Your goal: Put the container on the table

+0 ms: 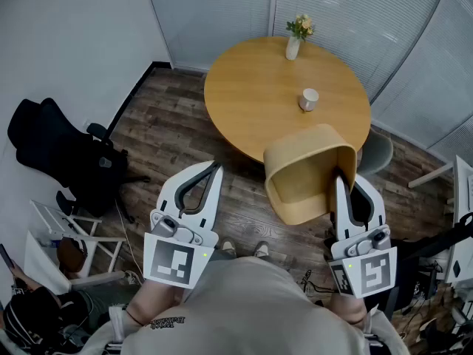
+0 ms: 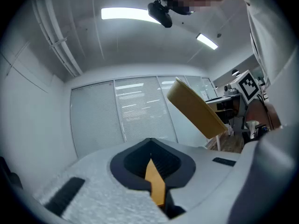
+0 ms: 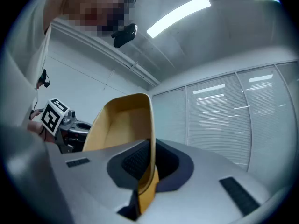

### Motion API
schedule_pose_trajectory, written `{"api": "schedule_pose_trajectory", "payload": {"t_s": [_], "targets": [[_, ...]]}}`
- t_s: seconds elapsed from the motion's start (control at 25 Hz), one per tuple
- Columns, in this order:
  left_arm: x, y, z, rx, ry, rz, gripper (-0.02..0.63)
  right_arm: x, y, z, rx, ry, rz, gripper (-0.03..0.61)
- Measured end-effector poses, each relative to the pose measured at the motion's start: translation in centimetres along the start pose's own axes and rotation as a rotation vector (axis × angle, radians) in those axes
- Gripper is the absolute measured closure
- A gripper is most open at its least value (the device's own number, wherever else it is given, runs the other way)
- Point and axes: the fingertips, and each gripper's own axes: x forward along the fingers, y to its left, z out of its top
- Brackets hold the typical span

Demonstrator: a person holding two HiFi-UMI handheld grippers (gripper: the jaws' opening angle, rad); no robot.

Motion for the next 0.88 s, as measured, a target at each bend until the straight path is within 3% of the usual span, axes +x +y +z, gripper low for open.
{"api": "schedule_pose_trajectory", "payload": {"t_s": [0.88], "targets": [[1.1,-2.2,-1.0,-0.037,0.034,-0.011,0.592,-1.2,-2.6,-2.3,0.041,0.026,-0.035,0.548]]}}
